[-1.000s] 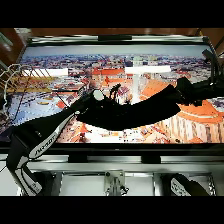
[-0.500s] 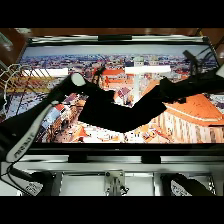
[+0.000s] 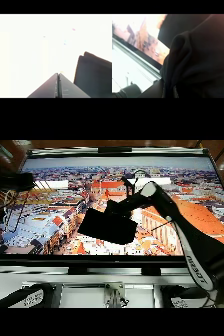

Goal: Fold the shirts.

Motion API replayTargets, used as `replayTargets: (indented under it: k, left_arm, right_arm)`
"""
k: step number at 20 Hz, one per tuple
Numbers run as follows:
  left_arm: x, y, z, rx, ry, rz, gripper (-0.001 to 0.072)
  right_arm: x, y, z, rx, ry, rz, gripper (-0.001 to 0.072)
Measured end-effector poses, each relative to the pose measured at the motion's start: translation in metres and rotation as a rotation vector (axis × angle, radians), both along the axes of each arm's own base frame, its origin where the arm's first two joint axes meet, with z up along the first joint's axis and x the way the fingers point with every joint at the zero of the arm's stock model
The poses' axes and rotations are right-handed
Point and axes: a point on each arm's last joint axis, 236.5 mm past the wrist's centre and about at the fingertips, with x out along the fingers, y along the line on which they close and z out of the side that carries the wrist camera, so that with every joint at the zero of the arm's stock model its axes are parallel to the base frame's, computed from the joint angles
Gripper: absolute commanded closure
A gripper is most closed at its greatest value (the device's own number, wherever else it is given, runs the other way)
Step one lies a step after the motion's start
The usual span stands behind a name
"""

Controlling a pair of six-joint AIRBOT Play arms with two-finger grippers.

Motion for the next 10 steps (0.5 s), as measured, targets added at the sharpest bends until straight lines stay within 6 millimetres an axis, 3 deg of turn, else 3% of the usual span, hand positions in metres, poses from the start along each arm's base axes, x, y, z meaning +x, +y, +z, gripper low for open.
replayTargets:
  k: [3, 6, 7, 9, 10]
  left_arm:
    - [-0.023, 0.038, 0.026, 0.017, -0.04, 0.092, 0.0675]
    - [-0.039, 0.05, 0.04, 0.022, -0.059, 0.126, 0.0674]
    - [-0.043, 0.051, 0.044, 0.02, -0.064, 0.129, 0.0674]
    - [-0.048, 0.052, 0.047, 0.018, -0.067, 0.133, 0.0674]
    - [-0.049, 0.051, 0.048, 0.014, -0.068, 0.132, 0.0674]
  right_arm:
    - [0.009, 0.034, -0.032, 0.017, 0.035, 0.0, 0.0613]
    - [0.024, 0.052, -0.055, 0.039, 0.062, -0.057, 0.0266]
    - [0.029, 0.056, -0.06, 0.046, 0.069, -0.079, 0.0194]
    - [0.036, 0.06, -0.064, 0.06, 0.075, -0.109, 0.0152]
    - [0.038, 0.06, -0.064, 0.066, 0.075, -0.116, 0.0051]
